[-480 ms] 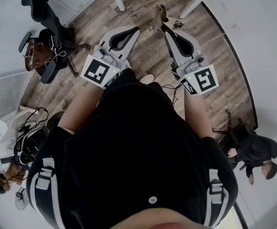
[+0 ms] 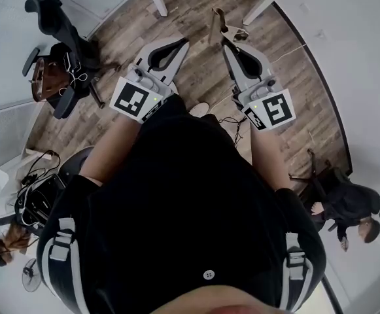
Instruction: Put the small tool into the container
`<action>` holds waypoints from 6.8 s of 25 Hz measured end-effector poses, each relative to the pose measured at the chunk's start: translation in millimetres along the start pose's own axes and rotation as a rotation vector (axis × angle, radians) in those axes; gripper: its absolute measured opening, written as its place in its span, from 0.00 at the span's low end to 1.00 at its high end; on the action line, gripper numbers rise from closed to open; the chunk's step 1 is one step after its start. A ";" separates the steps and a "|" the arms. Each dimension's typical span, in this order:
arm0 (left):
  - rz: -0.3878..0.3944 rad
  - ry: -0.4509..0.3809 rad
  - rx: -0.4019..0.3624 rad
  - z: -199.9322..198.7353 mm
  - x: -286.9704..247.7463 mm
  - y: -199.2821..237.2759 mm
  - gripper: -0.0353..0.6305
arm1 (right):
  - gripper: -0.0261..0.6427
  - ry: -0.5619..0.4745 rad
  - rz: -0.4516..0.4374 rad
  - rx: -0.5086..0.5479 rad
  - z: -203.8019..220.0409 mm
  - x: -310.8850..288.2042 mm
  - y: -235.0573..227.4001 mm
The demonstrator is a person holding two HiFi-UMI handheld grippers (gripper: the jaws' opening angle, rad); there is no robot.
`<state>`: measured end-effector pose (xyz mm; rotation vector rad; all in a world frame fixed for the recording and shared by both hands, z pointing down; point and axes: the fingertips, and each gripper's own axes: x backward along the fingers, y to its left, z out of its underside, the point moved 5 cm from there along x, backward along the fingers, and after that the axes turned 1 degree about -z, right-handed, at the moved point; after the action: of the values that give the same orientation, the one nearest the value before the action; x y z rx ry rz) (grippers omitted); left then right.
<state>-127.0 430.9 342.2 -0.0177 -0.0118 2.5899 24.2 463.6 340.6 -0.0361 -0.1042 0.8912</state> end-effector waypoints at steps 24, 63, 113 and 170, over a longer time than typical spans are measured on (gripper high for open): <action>0.023 -0.013 -0.011 -9.8 -65.0 49.2 0.06 | 0.06 -0.014 0.060 0.025 -16.2 -34.2 -72.9; 0.075 -0.087 0.055 -1.6 -193.1 284.7 0.06 | 0.06 0.104 0.147 0.095 -24.8 -248.5 -207.4; -0.181 0.077 0.006 18.4 -424.2 435.6 0.07 | 0.06 0.079 -0.102 -0.033 14.8 -386.5 -496.7; -0.111 0.205 0.183 185.6 -473.1 630.9 0.06 | 0.06 1.174 -0.265 -0.033 316.7 -575.3 -549.4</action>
<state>-57.6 -355.3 525.2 -0.2095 0.2907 2.4560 57.3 -332.8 653.2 -0.5530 0.9505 0.4936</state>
